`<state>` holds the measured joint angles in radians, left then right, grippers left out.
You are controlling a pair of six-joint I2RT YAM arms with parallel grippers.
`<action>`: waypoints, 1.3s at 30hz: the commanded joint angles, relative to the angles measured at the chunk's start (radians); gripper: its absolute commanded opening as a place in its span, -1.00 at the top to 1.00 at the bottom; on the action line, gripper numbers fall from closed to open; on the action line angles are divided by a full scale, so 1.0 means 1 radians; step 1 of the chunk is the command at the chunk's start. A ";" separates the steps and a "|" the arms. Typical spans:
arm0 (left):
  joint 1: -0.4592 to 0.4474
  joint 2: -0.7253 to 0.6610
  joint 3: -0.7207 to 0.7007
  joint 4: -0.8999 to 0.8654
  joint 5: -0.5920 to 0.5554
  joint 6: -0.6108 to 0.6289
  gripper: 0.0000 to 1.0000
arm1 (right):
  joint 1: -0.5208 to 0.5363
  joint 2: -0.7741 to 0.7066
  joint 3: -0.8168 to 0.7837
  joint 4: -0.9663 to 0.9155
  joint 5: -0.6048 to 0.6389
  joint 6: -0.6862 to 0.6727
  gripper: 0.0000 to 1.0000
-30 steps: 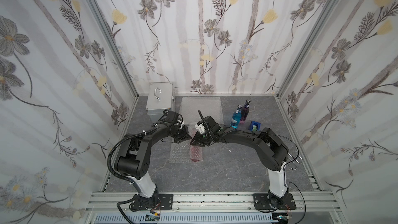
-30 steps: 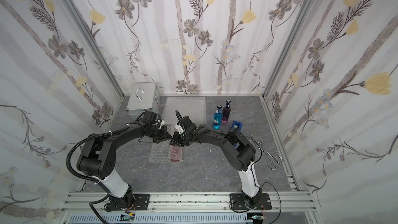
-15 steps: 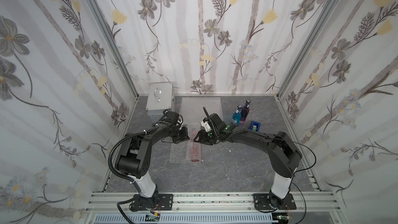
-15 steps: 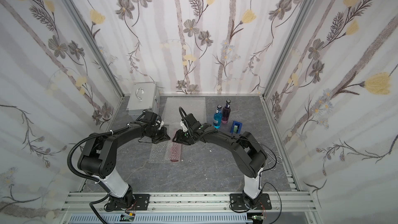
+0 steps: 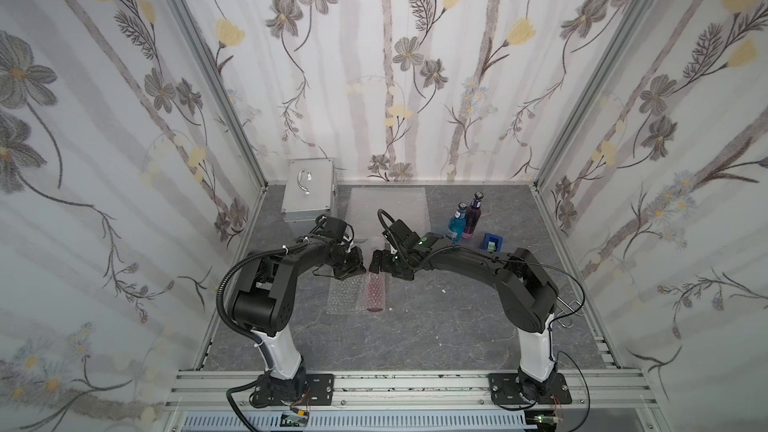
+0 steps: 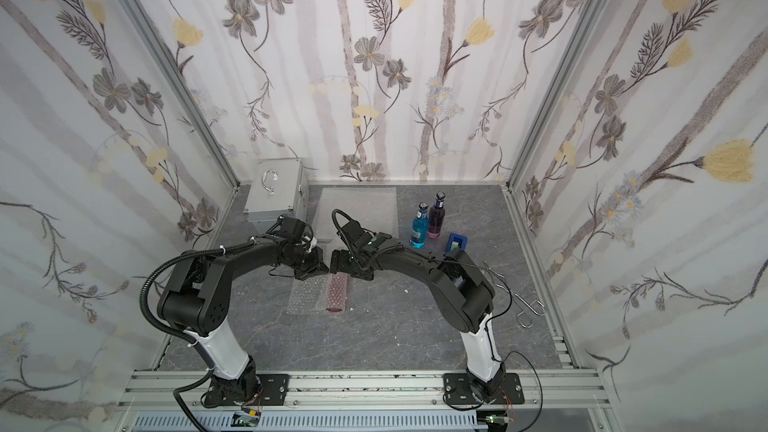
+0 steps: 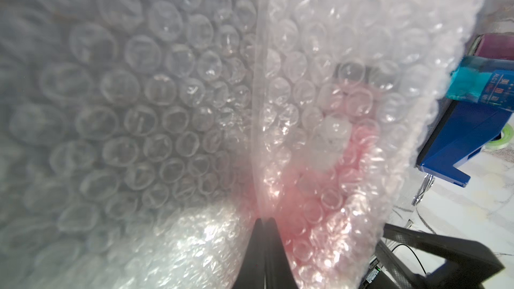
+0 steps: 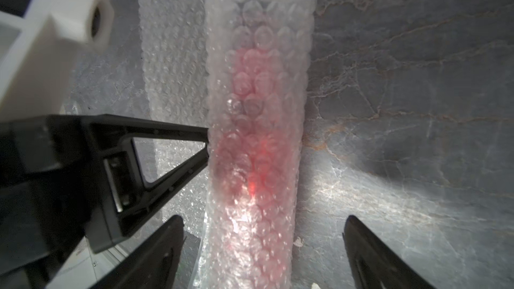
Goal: Wrap wine bottles in bubble wrap
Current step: Wrap the wine bottle in bubble wrap.
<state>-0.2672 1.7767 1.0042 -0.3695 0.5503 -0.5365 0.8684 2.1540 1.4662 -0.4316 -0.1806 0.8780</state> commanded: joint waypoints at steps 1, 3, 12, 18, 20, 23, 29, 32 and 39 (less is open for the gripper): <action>-0.003 0.009 0.005 0.014 0.012 -0.027 1.00 | 0.012 0.009 0.006 -0.034 0.004 -0.003 -0.73; -0.003 0.013 0.006 0.014 0.013 -0.030 1.00 | 0.026 0.010 0.001 -0.040 -0.004 -0.015 -0.67; -0.004 0.027 0.011 0.010 0.008 -0.036 1.00 | 0.047 0.041 -0.010 -0.006 -0.060 -0.023 -0.37; -0.003 0.033 0.014 0.001 0.002 -0.037 0.99 | 0.047 0.069 0.022 -0.004 -0.073 -0.034 -0.24; -0.003 0.027 0.018 -0.013 -0.011 -0.037 0.78 | 0.046 0.077 0.022 -0.004 -0.078 -0.033 -0.20; -0.001 0.003 0.023 -0.029 -0.021 -0.023 0.63 | 0.044 0.079 0.019 -0.005 -0.080 -0.031 -0.13; 0.009 -0.058 0.033 -0.073 -0.046 -0.006 0.34 | 0.040 0.075 0.012 -0.004 -0.079 -0.026 -0.05; 0.030 -0.099 0.049 -0.103 -0.060 0.015 0.21 | 0.040 0.074 0.010 -0.004 -0.079 -0.026 -0.05; 0.128 -0.200 0.018 -0.116 -0.158 0.046 -0.01 | 0.040 0.077 0.009 -0.001 -0.085 -0.026 -0.05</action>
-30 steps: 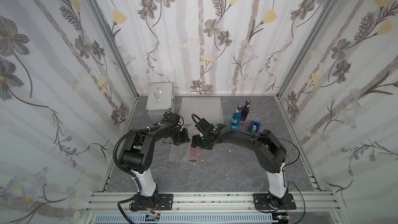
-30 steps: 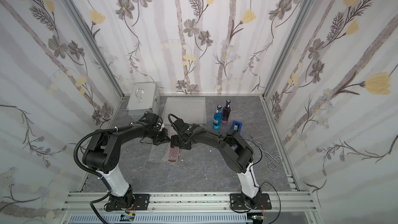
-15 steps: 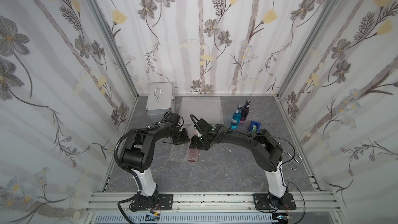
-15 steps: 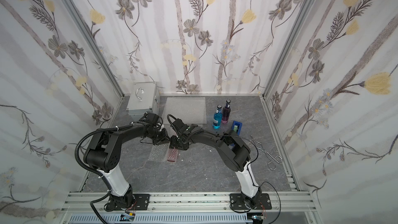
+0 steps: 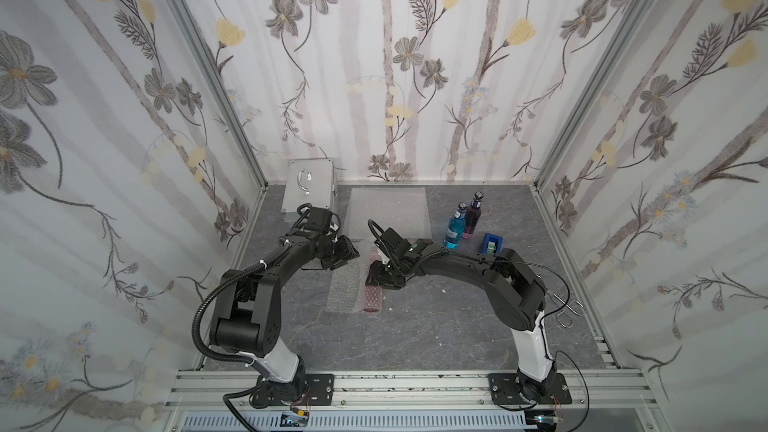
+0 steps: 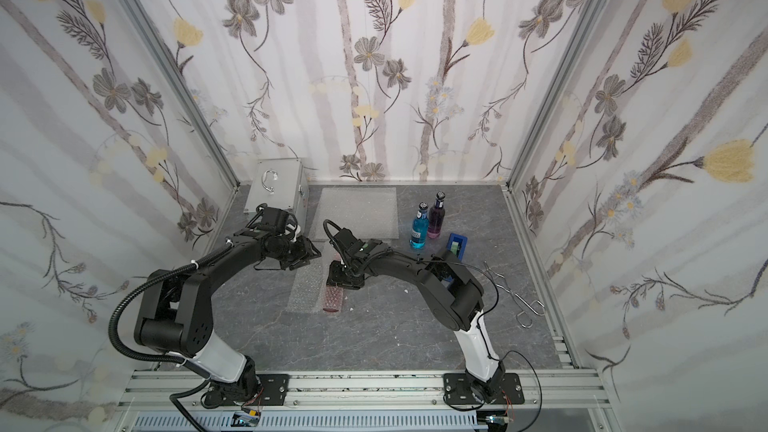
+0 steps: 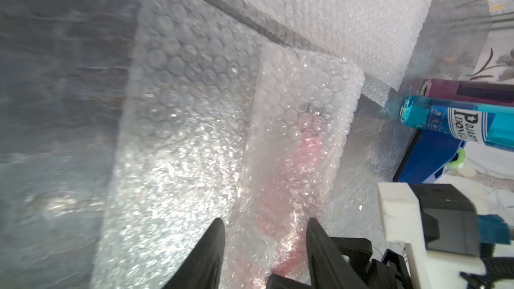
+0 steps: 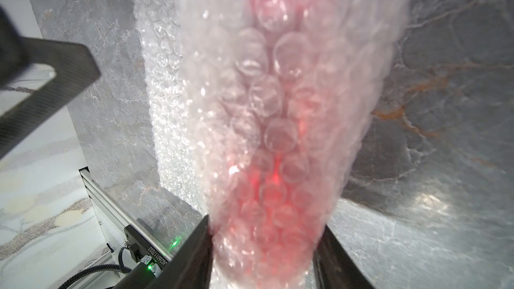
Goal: Wrap wine bottles in bubble wrap
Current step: Wrap the wine bottle in bubble wrap.
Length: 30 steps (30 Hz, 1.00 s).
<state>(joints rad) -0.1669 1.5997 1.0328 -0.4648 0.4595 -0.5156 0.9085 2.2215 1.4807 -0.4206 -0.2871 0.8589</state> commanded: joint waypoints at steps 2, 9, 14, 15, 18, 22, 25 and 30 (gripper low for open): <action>0.059 -0.030 -0.018 -0.021 -0.085 0.033 -0.06 | 0.000 0.010 -0.004 -0.012 0.023 -0.007 -0.06; 0.107 0.025 -0.045 -0.003 -0.134 0.066 -0.16 | 0.000 0.010 -0.003 -0.011 0.020 -0.009 -0.05; 0.107 0.101 -0.026 -0.004 -0.139 0.088 -0.13 | 0.000 0.010 -0.003 -0.009 0.019 -0.010 -0.05; 0.108 0.109 -0.019 -0.009 -0.146 0.093 -0.13 | 0.000 0.009 -0.003 -0.008 0.019 -0.010 -0.06; 0.110 0.133 -0.016 -0.004 -0.129 0.091 -0.12 | 0.000 0.010 -0.004 -0.008 0.017 -0.011 -0.06; 0.109 0.161 -0.037 0.036 -0.062 0.071 -0.07 | -0.002 0.013 -0.003 -0.004 0.013 -0.011 -0.05; 0.110 0.184 -0.043 0.056 -0.026 0.063 -0.01 | -0.002 0.013 -0.004 -0.005 0.012 -0.012 -0.05; 0.110 0.203 -0.048 0.081 0.040 0.044 0.13 | -0.003 0.013 -0.003 -0.003 0.010 -0.012 -0.04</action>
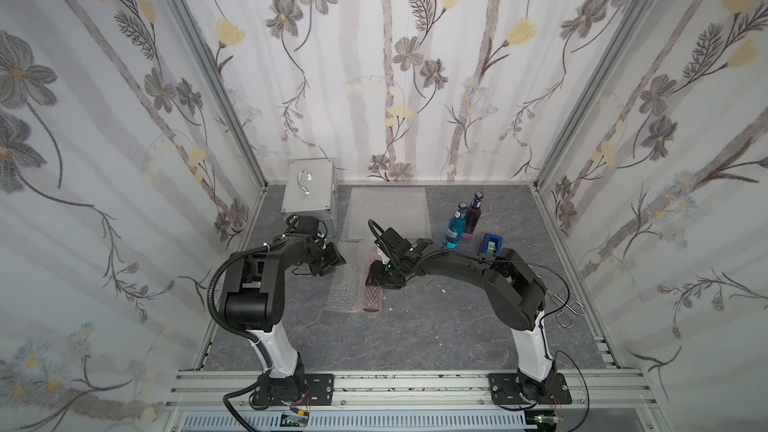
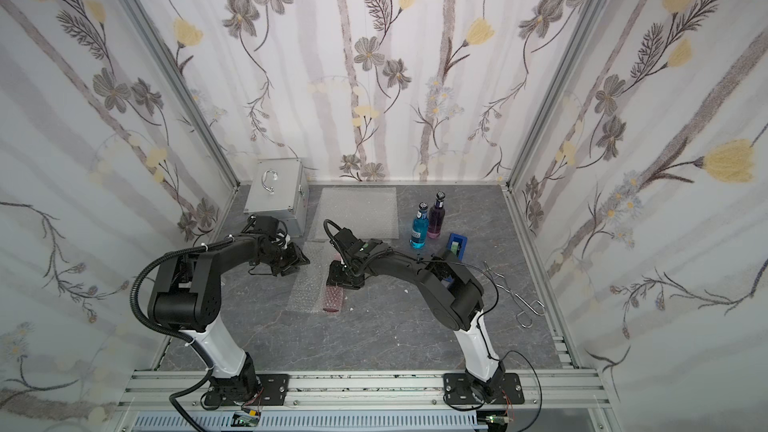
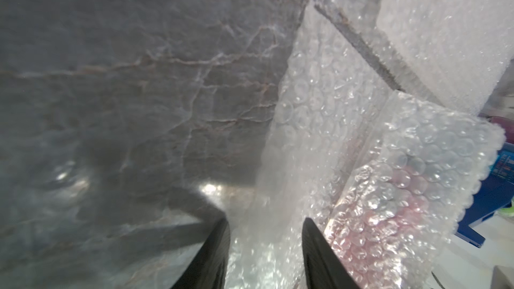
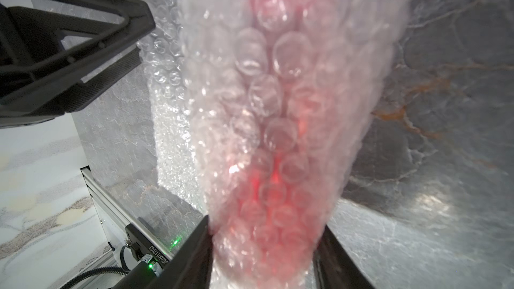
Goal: Wrap wine bottles in bubble wrap
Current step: Wrap the wine bottle in bubble wrap.
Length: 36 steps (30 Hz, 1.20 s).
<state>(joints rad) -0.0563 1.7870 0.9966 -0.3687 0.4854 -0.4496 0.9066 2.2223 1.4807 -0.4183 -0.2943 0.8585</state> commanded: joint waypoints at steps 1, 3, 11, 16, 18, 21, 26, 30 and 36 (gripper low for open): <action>0.000 0.008 -0.014 -0.013 0.021 -0.024 0.15 | 0.000 0.011 -0.004 -0.007 0.017 -0.012 -0.05; 0.000 -0.012 -0.018 -0.013 0.027 -0.026 0.19 | 0.000 0.014 -0.003 -0.006 0.017 -0.012 -0.04; 0.001 -0.138 -0.081 0.019 0.085 -0.038 0.32 | -0.001 0.016 -0.003 -0.006 0.016 -0.015 -0.04; 0.001 -0.112 -0.074 0.030 0.152 -0.046 0.33 | -0.001 0.017 -0.002 -0.007 0.015 -0.015 -0.03; 0.001 -0.113 -0.064 0.018 0.163 -0.048 0.34 | -0.001 0.017 -0.001 -0.007 0.015 -0.015 -0.03; 0.001 -0.133 -0.064 0.012 0.176 -0.049 0.37 | -0.002 0.020 0.003 -0.010 0.013 -0.016 -0.02; 0.000 -0.180 -0.078 0.013 0.173 -0.042 0.43 | -0.003 0.021 0.004 -0.011 0.013 -0.018 -0.02; -0.001 -0.191 -0.076 0.007 0.174 -0.043 0.51 | -0.002 0.023 0.004 -0.010 0.011 -0.018 -0.01; -0.005 -0.177 -0.070 0.008 0.179 -0.042 0.71 | -0.002 0.023 0.004 -0.012 0.011 -0.018 0.00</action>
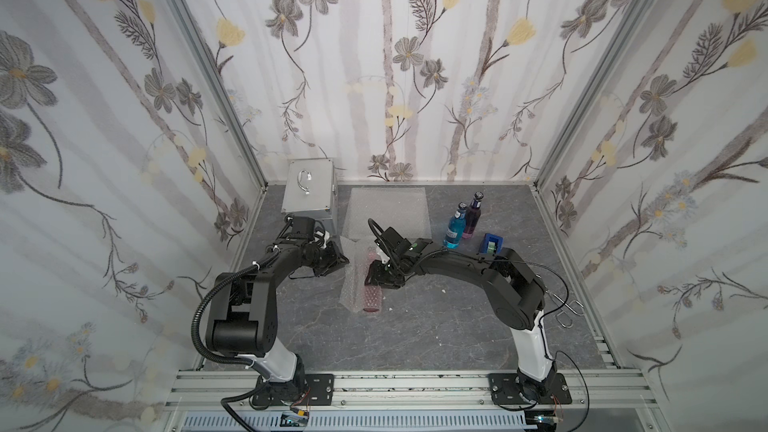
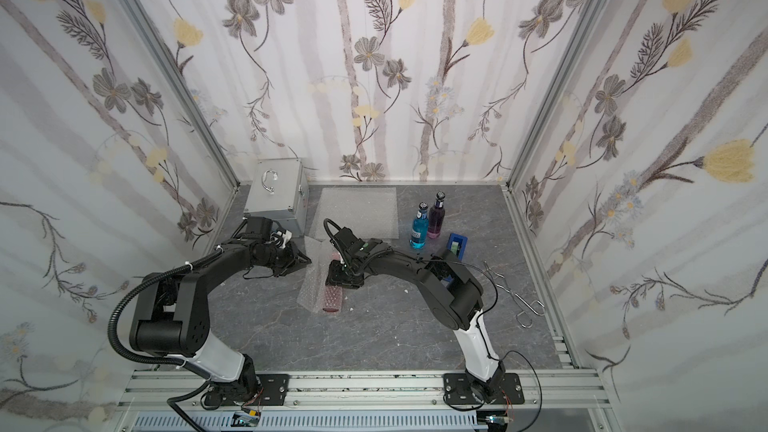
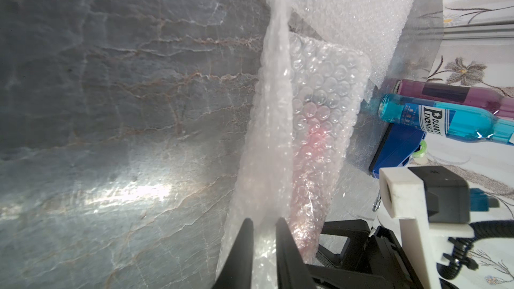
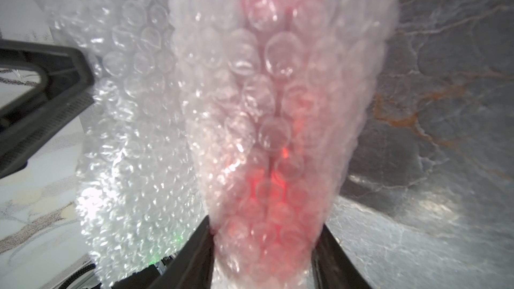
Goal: Wrap wine bottles in bubble wrap
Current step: Wrap the wine bottle in bubble wrap.
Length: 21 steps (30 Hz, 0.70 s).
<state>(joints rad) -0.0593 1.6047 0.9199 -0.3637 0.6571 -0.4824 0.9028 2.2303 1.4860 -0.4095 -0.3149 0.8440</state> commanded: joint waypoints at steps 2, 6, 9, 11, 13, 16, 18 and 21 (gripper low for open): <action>-0.004 0.004 0.008 0.004 0.012 -0.011 0.84 | 0.001 0.015 -0.001 -0.020 0.031 -0.003 0.00; -0.004 -0.008 0.009 0.006 0.021 -0.010 1.00 | 0.001 0.015 -0.001 -0.020 0.030 -0.004 0.01; -0.006 -0.017 0.011 0.012 0.039 -0.014 1.00 | 0.001 0.016 0.000 -0.019 0.031 -0.003 0.01; -0.010 -0.023 0.012 0.023 0.062 -0.017 1.00 | 0.001 0.017 -0.001 -0.019 0.030 -0.003 0.01; -0.017 -0.028 0.011 0.045 0.093 -0.028 1.00 | 0.001 0.017 -0.001 -0.019 0.028 -0.004 0.01; -0.039 -0.022 0.013 0.070 0.130 -0.035 1.00 | 0.001 0.019 0.000 -0.017 0.026 -0.005 0.01; -0.053 -0.016 0.019 0.077 0.147 -0.038 1.00 | 0.001 0.022 0.001 -0.017 0.024 -0.005 0.01; -0.068 -0.002 0.033 0.079 0.167 -0.049 1.00 | 0.001 0.022 0.000 -0.017 0.023 -0.005 -0.06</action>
<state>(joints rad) -0.1200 1.5955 0.9394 -0.3195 0.7811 -0.5098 0.9020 2.2337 1.4876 -0.3931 -0.3271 0.8433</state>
